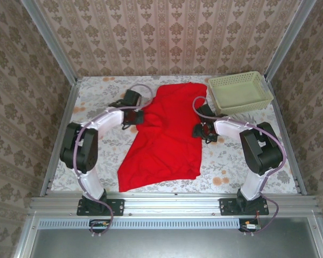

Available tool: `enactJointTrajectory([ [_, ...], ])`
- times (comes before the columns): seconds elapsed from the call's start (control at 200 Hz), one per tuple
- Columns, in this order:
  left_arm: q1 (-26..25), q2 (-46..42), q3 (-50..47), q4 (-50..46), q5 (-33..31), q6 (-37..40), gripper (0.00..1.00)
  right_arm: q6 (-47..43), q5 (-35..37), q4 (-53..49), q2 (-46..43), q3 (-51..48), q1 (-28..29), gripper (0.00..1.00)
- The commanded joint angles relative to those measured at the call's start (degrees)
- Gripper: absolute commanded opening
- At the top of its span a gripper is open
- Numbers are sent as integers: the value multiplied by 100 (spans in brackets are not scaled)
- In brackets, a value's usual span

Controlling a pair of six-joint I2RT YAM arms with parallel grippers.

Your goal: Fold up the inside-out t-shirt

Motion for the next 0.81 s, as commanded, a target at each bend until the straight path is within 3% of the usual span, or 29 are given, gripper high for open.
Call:
enactJointTrajectory([
  [0.0,967,-478,510,-130,284,87,0,233,17,-272,377,-40,15,68],
  [0.145,1856,-51,1292,-124,820,52,0,340,51,-337,501,82,20,53],
  [0.305,2325,874,2336,-510,889,207,0,298,66,-332,535,70,28,42],
  [0.38,2413,1287,2801,-809,757,304,11,264,55,-295,500,50,28,41],
  [0.445,2426,1638,3299,-1395,518,314,33,193,-32,-205,430,14,38,42],
  [0.49,2422,1808,3567,-1829,228,230,43,141,-99,-159,337,-12,53,43],
  [0.61,2350,1565,3595,-2497,-539,-43,64,-3,-12,-238,-120,-57,172,46],
  [0.69,2137,912,3057,-2362,-754,-98,73,-133,135,-335,-458,-75,342,48],
  [0.8,1606,191,2269,-1672,-240,144,80,-182,157,-444,-730,-95,562,49],
])
